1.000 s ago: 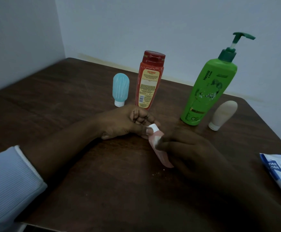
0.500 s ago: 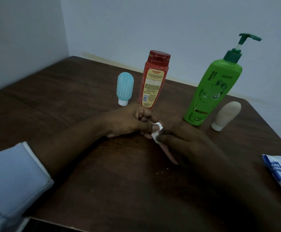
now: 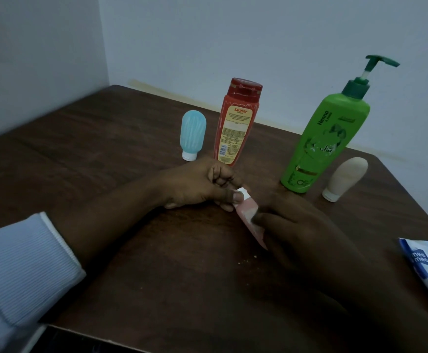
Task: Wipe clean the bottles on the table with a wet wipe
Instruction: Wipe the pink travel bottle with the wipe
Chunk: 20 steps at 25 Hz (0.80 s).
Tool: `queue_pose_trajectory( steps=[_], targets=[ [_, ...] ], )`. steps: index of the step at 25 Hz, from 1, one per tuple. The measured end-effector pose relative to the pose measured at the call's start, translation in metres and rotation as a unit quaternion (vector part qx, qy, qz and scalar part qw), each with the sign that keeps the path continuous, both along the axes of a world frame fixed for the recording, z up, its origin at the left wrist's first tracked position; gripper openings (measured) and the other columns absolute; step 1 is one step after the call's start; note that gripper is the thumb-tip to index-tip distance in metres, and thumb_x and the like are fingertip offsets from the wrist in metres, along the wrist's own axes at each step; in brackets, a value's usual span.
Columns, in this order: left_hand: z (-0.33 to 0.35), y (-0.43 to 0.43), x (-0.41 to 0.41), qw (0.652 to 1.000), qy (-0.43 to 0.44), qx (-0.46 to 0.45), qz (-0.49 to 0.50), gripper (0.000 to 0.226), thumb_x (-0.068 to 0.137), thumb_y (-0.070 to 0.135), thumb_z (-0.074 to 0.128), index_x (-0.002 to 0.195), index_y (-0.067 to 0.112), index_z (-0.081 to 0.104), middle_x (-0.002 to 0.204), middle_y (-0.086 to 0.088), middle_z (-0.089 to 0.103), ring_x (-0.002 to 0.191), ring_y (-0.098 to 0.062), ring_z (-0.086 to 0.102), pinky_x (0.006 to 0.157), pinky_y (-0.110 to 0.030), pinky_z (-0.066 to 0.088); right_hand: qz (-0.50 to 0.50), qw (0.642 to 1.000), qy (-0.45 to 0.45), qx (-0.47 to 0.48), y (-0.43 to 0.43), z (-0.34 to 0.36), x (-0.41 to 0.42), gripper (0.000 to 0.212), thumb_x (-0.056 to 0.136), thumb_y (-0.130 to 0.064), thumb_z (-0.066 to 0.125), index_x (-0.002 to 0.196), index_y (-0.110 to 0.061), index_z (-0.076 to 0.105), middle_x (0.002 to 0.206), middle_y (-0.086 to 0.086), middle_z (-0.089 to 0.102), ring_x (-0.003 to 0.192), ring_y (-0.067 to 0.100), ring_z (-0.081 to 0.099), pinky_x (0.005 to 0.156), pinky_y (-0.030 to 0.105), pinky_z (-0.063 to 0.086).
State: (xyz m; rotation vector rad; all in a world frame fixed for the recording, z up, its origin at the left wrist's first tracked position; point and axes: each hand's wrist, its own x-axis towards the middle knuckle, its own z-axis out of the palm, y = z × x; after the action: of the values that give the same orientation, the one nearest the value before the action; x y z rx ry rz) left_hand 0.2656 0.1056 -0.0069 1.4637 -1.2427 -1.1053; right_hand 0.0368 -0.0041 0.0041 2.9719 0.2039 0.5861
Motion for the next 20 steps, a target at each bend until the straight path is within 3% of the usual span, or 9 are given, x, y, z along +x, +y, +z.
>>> queue_pose_trajectory(
  steps=[4,8,12,17,20],
  targets=[
    [-0.001,0.0,0.001,1.0,0.002,-0.004,-0.003,0.027,0.093,-0.001,0.069,0.121,0.001,0.07,0.116,-0.017,0.076,0.115,-0.036,0.07,0.104,-0.045,0.057,0.048,0.998,0.025,-0.027,0.011,-0.001,0.009,0.028,0.097,-0.022,0.053,0.112,-0.009,0.072,0.115,0.008,0.066,0.098,0.024,0.061,0.083,0.036,0.052],
    [0.002,0.001,0.0,1.0,0.011,-0.006,-0.008,0.029,0.091,-0.007,0.069,0.115,0.008,0.073,0.115,-0.014,0.077,0.111,-0.027,0.073,0.093,-0.032,0.061,-0.034,0.996,0.0,0.085,-0.02,0.003,0.002,0.029,0.089,-0.019,0.051,0.109,-0.011,0.071,0.111,0.006,0.067,0.097,0.024,0.064,0.08,0.039,0.055],
    [0.002,0.002,0.001,1.0,0.017,-0.011,-0.004,0.034,0.089,-0.012,0.067,0.113,0.012,0.073,0.117,-0.011,0.077,0.11,-0.02,0.074,0.088,-0.024,0.06,0.026,0.994,0.049,0.097,-0.004,0.003,-0.007,0.025,0.089,-0.022,0.054,0.107,-0.016,0.071,0.111,-0.001,0.065,0.1,0.014,0.06,0.083,0.031,0.052],
    [0.002,0.002,0.0,0.999,0.023,-0.019,-0.012,0.035,0.088,-0.012,0.068,0.116,0.009,0.072,0.118,-0.01,0.077,0.11,-0.019,0.074,0.089,-0.024,0.06,-0.054,0.981,-0.092,0.163,-0.019,0.005,0.009,0.028,0.088,-0.005,0.057,0.11,-0.011,0.072,0.116,0.004,0.069,0.107,0.01,0.06,0.09,0.014,0.044],
    [0.001,0.001,-0.001,1.0,0.021,-0.022,-0.001,0.034,0.088,-0.012,0.068,0.116,0.007,0.072,0.116,-0.01,0.078,0.109,-0.018,0.074,0.087,-0.023,0.06,-0.049,0.981,-0.013,0.185,-0.022,0.004,0.008,0.027,0.086,-0.005,0.061,0.108,-0.016,0.074,0.115,-0.003,0.069,0.104,0.007,0.063,0.088,0.018,0.049]
  ],
)
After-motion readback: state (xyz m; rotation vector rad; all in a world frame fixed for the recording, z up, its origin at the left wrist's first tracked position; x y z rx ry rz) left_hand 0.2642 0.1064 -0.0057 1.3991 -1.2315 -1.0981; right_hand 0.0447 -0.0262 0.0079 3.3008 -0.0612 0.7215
